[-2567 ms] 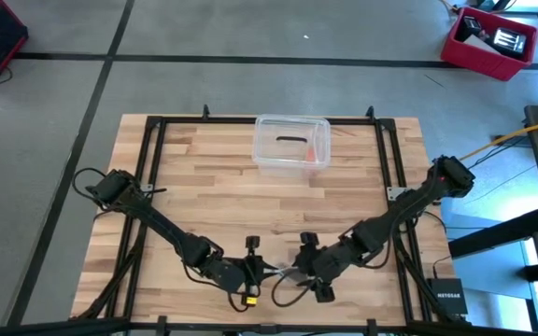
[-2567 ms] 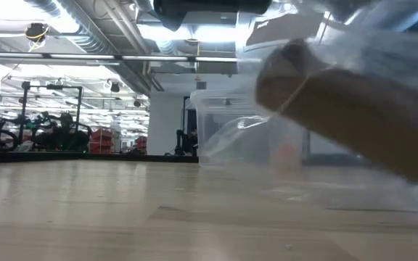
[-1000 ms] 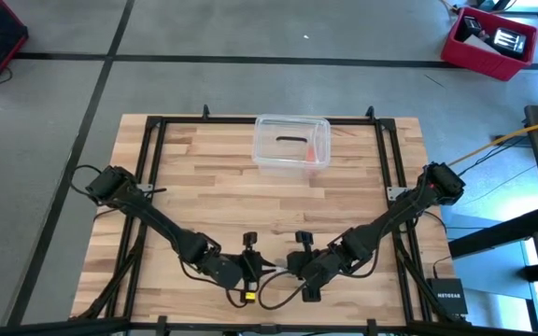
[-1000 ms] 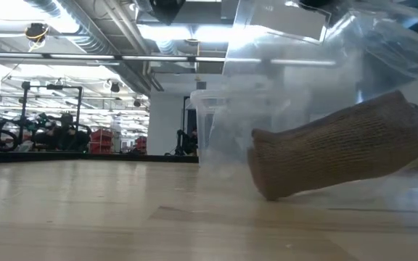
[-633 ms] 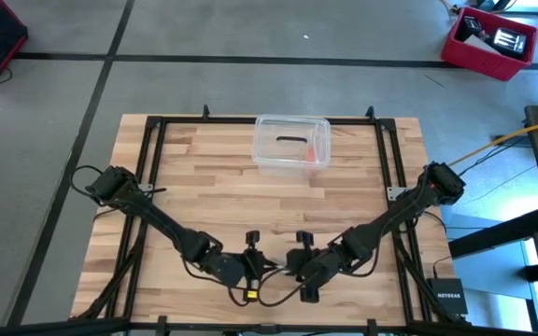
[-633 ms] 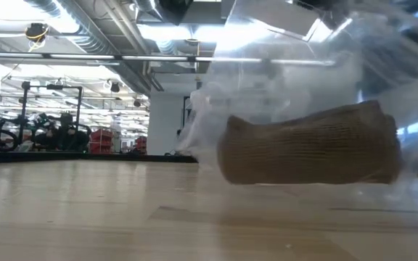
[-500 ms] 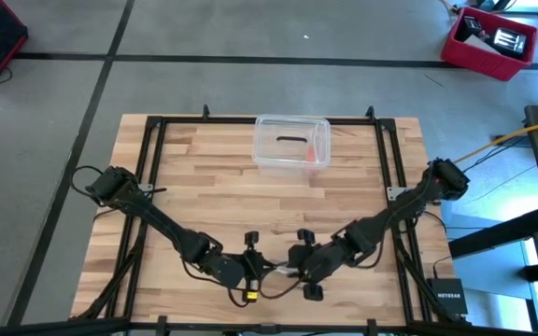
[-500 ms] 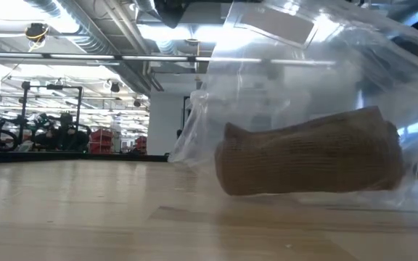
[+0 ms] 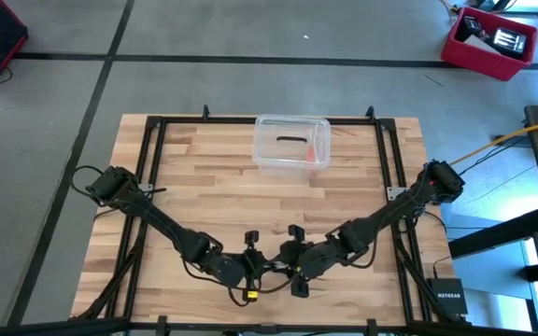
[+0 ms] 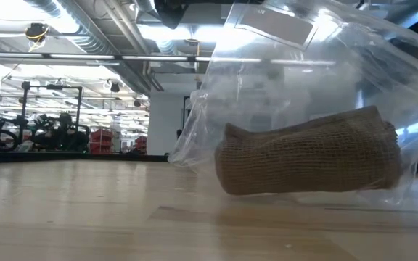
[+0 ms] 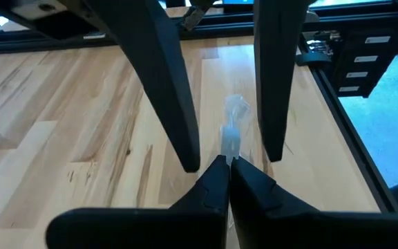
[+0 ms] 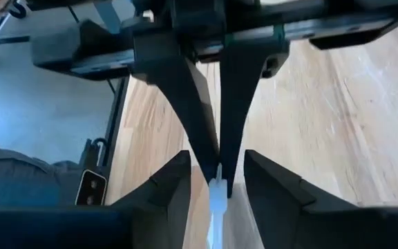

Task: Roll bandage
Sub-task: Close the transparent zip bag

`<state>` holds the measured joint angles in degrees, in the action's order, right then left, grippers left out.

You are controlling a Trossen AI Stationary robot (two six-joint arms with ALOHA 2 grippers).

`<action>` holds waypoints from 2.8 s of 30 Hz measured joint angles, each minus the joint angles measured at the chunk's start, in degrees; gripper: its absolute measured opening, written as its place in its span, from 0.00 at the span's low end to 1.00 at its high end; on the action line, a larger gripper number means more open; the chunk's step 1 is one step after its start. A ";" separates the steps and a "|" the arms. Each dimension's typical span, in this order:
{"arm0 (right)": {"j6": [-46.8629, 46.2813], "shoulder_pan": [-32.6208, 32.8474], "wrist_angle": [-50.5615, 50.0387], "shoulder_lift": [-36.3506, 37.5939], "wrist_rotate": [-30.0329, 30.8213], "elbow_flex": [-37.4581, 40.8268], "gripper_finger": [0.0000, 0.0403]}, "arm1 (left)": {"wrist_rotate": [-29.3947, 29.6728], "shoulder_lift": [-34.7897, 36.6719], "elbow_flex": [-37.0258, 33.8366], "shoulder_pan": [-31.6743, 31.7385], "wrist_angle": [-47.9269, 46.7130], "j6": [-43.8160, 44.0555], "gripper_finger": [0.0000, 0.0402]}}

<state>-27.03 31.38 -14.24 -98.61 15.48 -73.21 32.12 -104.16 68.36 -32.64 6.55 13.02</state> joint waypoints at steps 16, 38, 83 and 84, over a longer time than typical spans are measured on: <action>0.29 0.09 -1.99 -0.73 -1.74 -0.09 0.02 | -0.14 -0.11 0.00 0.02 -0.46 0.02 0.00; -1.42 0.17 -6.14 1.87 -3.40 0.07 0.29 | 1.14 -0.02 -0.29 0.09 0.45 0.07 0.00; -7.84 4.27 -6.23 -1.01 -5.09 3.76 0.08 | 1.86 0.00 -0.46 0.09 1.07 -0.13 0.00; -8.20 4.54 -6.38 -1.01 -5.16 3.76 0.08 | 1.79 0.00 -0.46 0.09 1.16 -0.18 0.00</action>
<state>-35.23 35.91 -20.63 -99.61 10.32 -69.45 33.90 -104.16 67.90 -32.56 7.71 12.83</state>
